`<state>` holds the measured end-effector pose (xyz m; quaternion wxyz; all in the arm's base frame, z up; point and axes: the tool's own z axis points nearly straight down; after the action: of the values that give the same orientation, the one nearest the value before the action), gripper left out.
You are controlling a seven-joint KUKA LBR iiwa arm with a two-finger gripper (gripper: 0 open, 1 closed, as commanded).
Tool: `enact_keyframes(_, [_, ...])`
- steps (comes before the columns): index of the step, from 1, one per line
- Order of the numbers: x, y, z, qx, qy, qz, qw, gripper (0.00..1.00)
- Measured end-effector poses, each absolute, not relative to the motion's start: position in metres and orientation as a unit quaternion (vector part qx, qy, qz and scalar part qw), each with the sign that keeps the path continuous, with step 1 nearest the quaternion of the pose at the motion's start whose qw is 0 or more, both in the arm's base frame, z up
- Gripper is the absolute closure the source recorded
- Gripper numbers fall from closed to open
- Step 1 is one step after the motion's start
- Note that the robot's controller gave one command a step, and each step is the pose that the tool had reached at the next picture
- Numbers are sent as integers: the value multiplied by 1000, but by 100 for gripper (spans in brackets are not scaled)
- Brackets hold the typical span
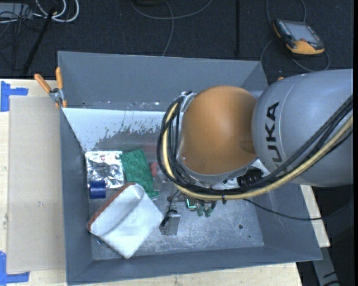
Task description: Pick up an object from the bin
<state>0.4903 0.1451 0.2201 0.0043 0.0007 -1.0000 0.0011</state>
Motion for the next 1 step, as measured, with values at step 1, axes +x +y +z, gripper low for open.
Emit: enact_keyframes(1, [521, 171, 68, 172, -985, 3, 12, 0])
